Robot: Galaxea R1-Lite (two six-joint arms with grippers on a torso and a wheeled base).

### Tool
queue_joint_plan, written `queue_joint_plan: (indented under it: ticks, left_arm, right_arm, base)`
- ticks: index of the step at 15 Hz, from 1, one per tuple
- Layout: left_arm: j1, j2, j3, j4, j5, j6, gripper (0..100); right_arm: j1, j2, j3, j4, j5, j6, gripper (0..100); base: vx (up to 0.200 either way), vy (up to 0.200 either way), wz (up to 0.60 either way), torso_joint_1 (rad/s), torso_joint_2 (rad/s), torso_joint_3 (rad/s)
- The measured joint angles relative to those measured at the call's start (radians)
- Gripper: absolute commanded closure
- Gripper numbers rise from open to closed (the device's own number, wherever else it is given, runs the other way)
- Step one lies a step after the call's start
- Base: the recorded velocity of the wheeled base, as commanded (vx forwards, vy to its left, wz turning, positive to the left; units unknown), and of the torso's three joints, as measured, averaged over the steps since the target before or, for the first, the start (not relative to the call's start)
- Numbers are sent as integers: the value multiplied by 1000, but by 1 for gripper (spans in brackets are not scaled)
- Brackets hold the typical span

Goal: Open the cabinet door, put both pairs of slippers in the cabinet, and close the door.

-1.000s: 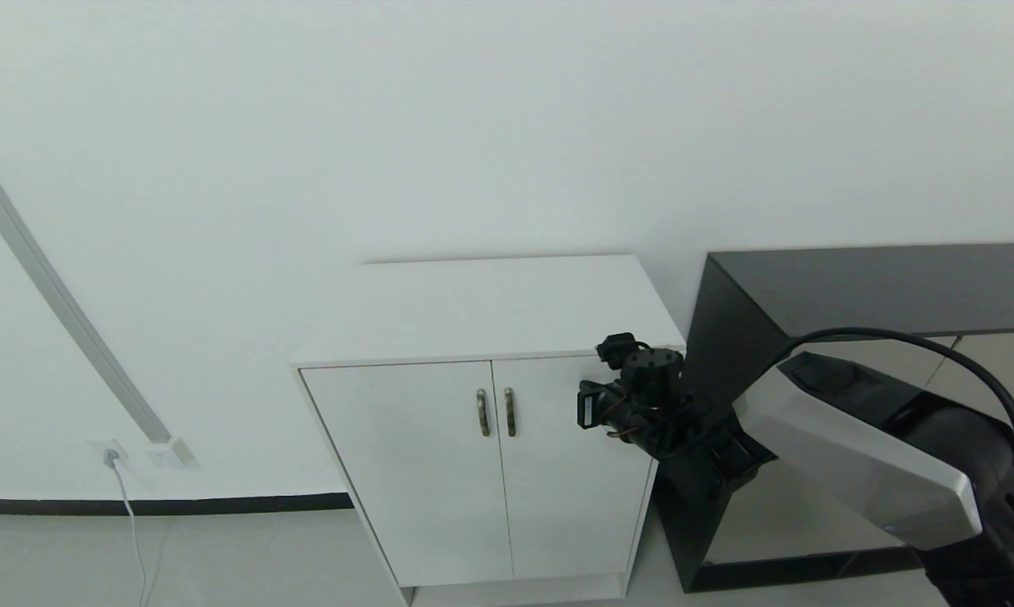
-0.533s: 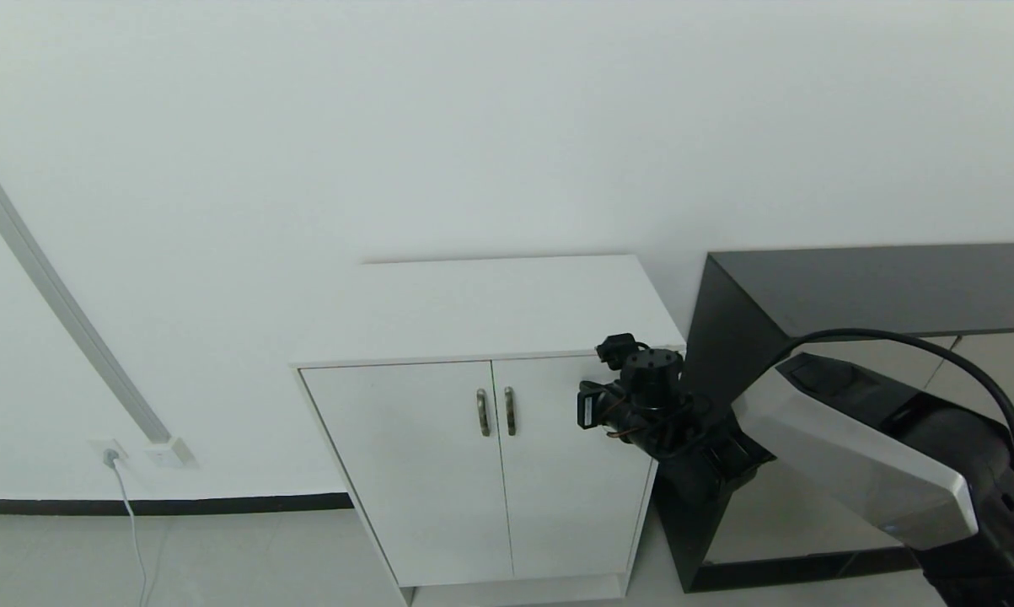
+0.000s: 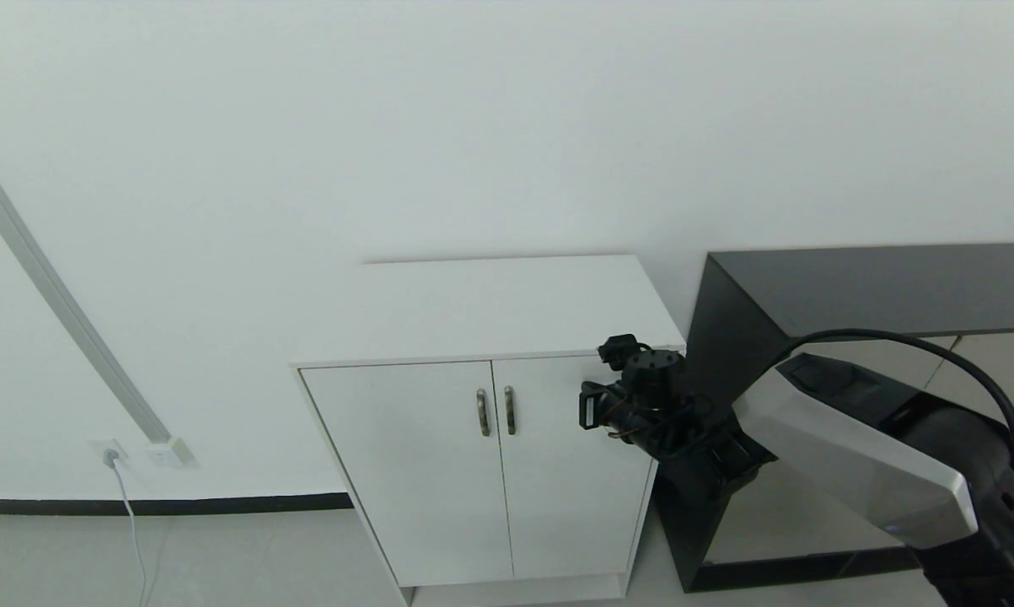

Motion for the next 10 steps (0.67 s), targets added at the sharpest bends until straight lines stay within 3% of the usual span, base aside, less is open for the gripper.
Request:
queue_joint_plan:
  ticks: [5, 10]
  left_arm:
    - [0, 0, 0, 0, 0, 0, 100]
    - [0, 0, 0, 0, 0, 0, 100]
  right_arm:
    - [4, -59, 124, -67, 0, 1, 100]
    - [7, -186, 387, -213, -1, 1, 100]
  base:
    - [0, 0, 0, 0, 0, 0]
    - [0, 0, 0, 0, 0, 0]
